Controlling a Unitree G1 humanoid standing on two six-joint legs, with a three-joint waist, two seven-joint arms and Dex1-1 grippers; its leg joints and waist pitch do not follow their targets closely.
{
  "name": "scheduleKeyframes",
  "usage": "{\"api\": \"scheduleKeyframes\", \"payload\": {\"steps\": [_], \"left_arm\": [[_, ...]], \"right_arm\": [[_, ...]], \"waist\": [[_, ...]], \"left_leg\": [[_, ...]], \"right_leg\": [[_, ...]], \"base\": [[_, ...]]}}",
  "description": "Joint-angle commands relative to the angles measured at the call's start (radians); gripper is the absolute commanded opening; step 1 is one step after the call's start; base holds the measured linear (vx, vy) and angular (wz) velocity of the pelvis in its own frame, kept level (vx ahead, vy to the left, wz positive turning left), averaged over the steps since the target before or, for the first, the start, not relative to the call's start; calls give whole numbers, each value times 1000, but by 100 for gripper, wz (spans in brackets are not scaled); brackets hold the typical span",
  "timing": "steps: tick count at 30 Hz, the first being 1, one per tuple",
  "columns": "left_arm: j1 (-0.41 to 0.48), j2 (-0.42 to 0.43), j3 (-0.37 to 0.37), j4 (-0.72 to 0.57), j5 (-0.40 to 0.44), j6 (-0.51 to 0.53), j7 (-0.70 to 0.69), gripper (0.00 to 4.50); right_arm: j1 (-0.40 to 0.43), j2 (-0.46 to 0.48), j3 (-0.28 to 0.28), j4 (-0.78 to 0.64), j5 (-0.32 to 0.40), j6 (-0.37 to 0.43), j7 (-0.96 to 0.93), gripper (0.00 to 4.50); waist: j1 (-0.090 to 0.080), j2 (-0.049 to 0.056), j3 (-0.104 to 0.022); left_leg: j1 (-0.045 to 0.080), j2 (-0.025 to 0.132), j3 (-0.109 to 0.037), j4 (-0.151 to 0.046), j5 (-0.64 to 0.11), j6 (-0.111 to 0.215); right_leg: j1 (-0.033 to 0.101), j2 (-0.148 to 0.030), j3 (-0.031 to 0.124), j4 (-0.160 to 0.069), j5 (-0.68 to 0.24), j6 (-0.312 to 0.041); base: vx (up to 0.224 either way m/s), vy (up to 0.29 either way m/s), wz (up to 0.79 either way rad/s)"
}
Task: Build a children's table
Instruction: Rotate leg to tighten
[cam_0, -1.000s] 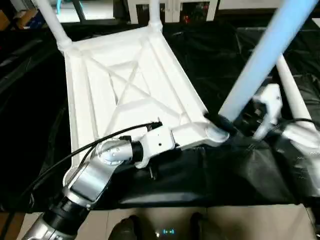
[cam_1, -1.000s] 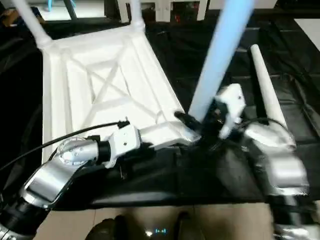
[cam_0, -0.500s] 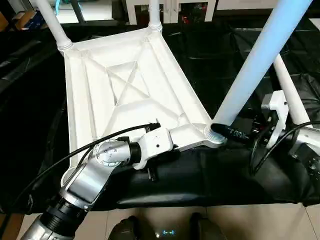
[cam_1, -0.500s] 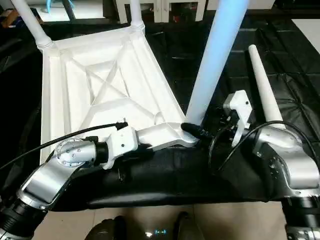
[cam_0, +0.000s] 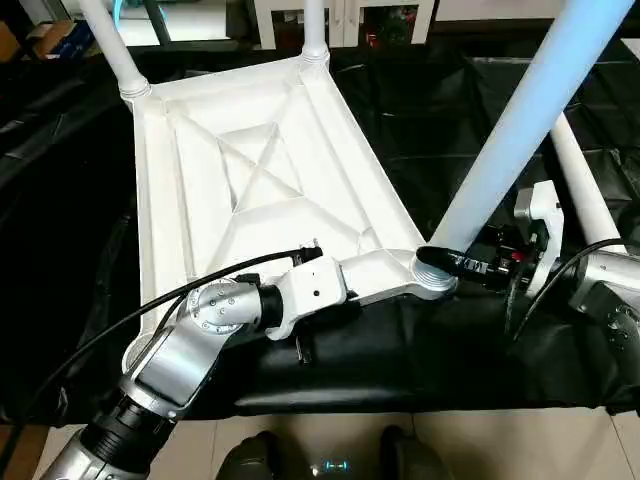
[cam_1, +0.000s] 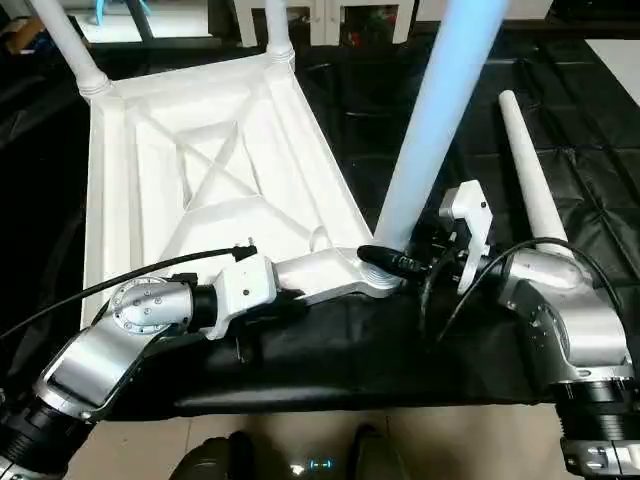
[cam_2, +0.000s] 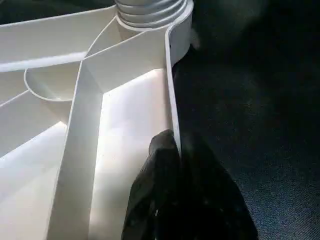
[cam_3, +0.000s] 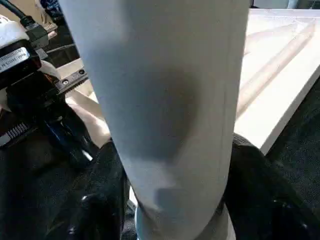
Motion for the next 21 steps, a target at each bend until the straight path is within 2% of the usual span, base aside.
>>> {"api": "scheduleKeyframes", "payload": {"steps": [1,2,8,10,12,13,14,15,16,17,19,21], "left_arm": [[27,-2,-74,26,-3,0,-43,0],[31,-2,-75,24,-2,1,-42,0],[37,-5,-79,19,3,16,-33,0],[37,-10,-81,19,7,25,-26,0],[26,-33,-86,27,25,58,7,0],[16,-48,-91,35,40,75,28,0],[11,-55,-93,40,48,84,38,0],[5,-61,-95,45,55,92,47,0],[-9,-75,-102,58,74,112,68,0],[-23,-88,-105,71,94,130,92,0],[-54,-136,-100,103,118,186,152,0],[-60,-146,-97,109,121,196,163,0]], "right_arm": [[-8,-7,-9,9,13,6,5,214],[0,1,-16,6,14,12,-14,213],[19,40,-31,0,1,16,-93,209],[27,62,-31,-3,-15,14,-137,209],[38,131,-11,8,-94,29,-303,209],[33,182,-14,31,-138,41,-427,209],[29,206,-18,44,-156,45,-483,208],[24,229,-23,56,-172,48,-536,208],[10,267,-30,88,-211,46,-639,205],[-5,303,-46,117,-233,43,-732,204],[-39,377,-82,177,-262,28,-901,203],[-46,392,-91,189,-265,22,-932,200]], "waist": [[-5,-33,-72],[-5,-36,-72],[-7,-33,-72],[-10,-34,-68],[-13,-28,-64],[-18,-32,-62],[-21,-31,-61],[-29,-29,-57],[-37,-30,-56],[-43,-31,-54],[-49,-30,-50],[-53,-31,-50]], "left_leg": [[16,8,3,-45,-61,187],[17,8,3,-44,-62,186],[16,8,3,-45,-68,179],[15,8,2,-49,-101,159],[15,8,0,-55,-136,131],[12,5,-1,-58,-158,105],[11,5,-2,-59,-169,91],[11,2,-4,-64,-198,58],[9,1,-10,-71,-240,28],[10,-1,-13,-75,-286,7],[19,-5,-16,-76,-354,-14],[22,-6,-21,-78,-393,-20]], "right_leg": [[62,-16,15,-43,-91,-275],[62,-16,15,-43,-95,-273],[60,-16,15,-45,-112,-267],[58,-17,14,-50,-162,-256],[56,-18,13,-57,-221,-239],[56,-18,12,-62,-265,-219],[53,-19,13,-63,-288,-211],[51,-18,11,-71,-340,-187],[52,-18,8,-73,-396,-164],[48,-18,6,-80,-459,-137],[37,-19,5,-94,-556,-99],[34,-18,2,-100,-585,-70]], "base": [[0,0,0],[0,0,0],[0,0,0],[0,0,0],[0,0,0],[0,0,0],[0,0,0],[0,0,0],[0,0,0],[-65,3,-11],[-79,4,-11],[-56,2,-4]]}}
